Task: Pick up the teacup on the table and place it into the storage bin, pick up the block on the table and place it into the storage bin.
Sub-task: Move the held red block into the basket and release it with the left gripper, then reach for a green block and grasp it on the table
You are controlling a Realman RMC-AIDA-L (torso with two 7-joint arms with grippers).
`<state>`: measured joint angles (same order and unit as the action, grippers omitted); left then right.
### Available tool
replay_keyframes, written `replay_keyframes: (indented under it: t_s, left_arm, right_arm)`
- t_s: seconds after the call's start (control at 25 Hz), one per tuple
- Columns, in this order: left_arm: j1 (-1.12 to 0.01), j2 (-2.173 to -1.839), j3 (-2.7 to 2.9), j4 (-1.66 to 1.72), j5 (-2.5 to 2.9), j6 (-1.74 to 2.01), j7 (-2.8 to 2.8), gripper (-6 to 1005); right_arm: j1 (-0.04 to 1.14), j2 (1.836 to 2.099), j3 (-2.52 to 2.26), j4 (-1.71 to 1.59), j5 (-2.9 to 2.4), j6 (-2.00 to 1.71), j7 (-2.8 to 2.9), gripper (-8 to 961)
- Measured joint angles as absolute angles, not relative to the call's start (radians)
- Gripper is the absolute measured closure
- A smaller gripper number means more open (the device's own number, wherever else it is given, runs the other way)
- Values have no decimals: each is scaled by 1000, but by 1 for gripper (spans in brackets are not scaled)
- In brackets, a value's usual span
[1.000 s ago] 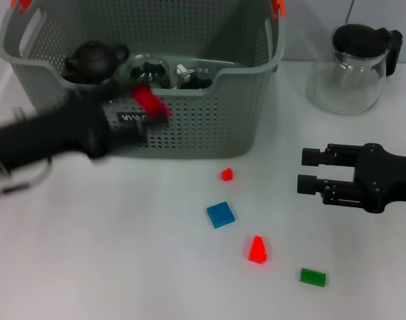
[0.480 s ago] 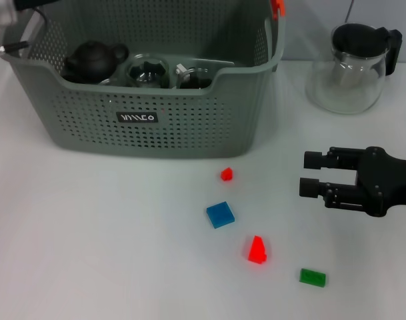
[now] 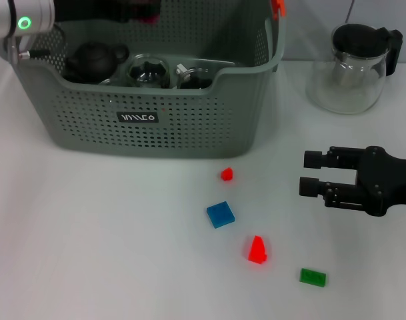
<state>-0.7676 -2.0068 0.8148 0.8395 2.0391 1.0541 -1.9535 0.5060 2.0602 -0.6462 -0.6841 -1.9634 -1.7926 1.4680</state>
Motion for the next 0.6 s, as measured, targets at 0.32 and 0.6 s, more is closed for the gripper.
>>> replay_keyframes:
  t_s: [0.32, 0.6]
  left_arm:
    - [-678, -2027, 724, 922, 1782, 1195, -1885, 236]
    - [-486, -2033, 521, 832, 1515, 1721, -1592, 195]
  right_arm:
    - [503, 2061, -646, -684, -1963, -1793, 1466, 339]
    - [502, 2060, -646, -684, -1964, -1794, 1465, 342]
